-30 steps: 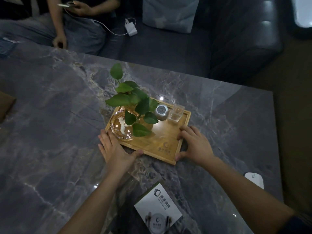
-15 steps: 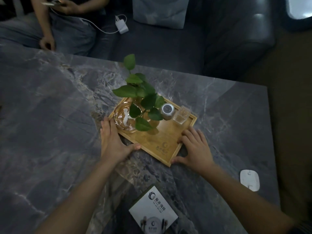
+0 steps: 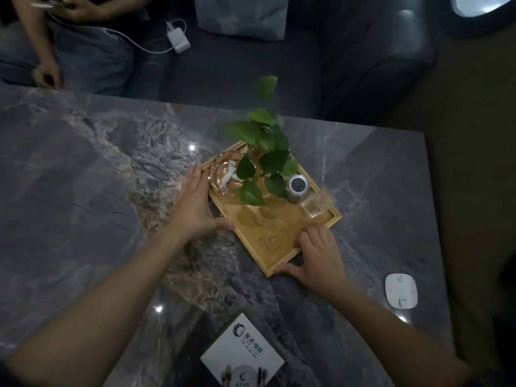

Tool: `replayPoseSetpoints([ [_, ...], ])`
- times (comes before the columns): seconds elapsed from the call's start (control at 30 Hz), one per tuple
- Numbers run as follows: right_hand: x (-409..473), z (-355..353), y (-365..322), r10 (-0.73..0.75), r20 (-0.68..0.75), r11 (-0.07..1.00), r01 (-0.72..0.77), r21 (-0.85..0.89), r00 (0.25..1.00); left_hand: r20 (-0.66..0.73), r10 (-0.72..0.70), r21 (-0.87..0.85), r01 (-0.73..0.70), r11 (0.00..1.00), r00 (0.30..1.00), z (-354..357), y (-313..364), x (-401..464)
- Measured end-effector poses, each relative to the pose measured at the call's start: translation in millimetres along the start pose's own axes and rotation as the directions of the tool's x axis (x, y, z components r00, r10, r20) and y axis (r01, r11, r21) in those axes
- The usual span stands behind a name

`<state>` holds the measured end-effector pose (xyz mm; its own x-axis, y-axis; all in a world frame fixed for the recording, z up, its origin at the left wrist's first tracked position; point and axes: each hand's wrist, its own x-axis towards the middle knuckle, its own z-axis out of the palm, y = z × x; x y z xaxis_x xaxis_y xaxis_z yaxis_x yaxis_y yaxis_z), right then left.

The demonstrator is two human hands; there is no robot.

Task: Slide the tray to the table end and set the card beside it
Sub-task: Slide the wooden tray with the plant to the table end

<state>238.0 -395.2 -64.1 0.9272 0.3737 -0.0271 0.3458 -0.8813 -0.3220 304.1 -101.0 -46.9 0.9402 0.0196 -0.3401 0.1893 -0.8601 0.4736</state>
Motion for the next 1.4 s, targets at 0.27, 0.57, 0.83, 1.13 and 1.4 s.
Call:
replayPoseSetpoints([
  [0.27,-5,6,4,-0.067,-0.044,0.995,0.064,-0.073,0.997,0.073,0.102,0.073,-0.107,0.992,0.992,-1,16,29],
  [0.57,-11,10,3,0.022,0.005,1.0,-0.022,0.019,1.0,0.179,0.218,0.157,-0.247,0.956,0.959,-5,36,50],
  [0.83,-19,11,-4,0.132,0.038,0.99,-0.133,0.036,0.991,0.147,0.299,0.18,-0.322,0.929,0.943,4,47,52],
  [1.13,-31,6,1,0.146,0.067,0.985,-0.151,0.078,0.987,-0.106,0.064,-0.048,-0.069,0.996,0.992,44,48,-22],
  [1.4,-44,-2,12,0.09,0.029,0.993,-0.092,0.078,0.996,-0.018,0.171,0.023,-0.171,0.985,0.985,93,85,-88],
])
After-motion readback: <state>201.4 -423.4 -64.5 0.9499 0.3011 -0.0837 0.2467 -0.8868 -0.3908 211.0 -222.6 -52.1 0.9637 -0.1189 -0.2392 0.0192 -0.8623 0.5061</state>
